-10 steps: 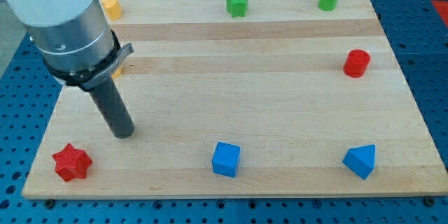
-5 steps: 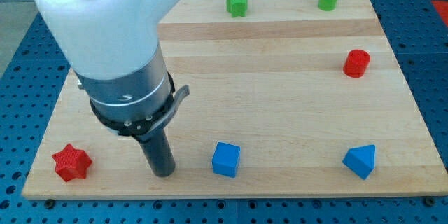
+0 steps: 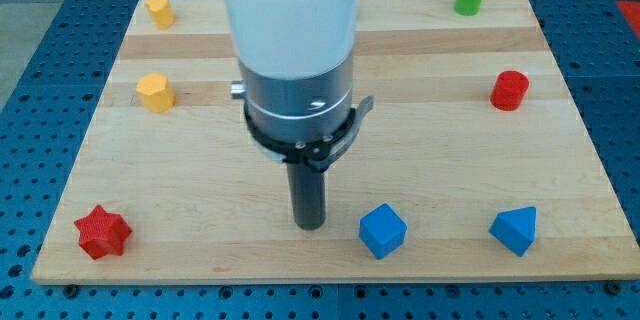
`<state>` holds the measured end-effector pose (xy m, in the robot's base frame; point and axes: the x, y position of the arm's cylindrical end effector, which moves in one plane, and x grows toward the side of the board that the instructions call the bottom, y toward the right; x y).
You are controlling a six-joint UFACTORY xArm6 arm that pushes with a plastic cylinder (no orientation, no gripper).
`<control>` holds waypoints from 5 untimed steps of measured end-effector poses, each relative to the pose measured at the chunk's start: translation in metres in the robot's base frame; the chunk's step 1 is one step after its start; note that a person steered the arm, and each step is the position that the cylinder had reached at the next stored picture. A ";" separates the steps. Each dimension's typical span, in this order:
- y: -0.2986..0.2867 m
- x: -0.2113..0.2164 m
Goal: Move the blue cube into the triangle
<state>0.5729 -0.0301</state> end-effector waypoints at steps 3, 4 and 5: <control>0.082 0.014; 0.110 -0.019; 0.108 -0.010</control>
<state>0.5627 0.0780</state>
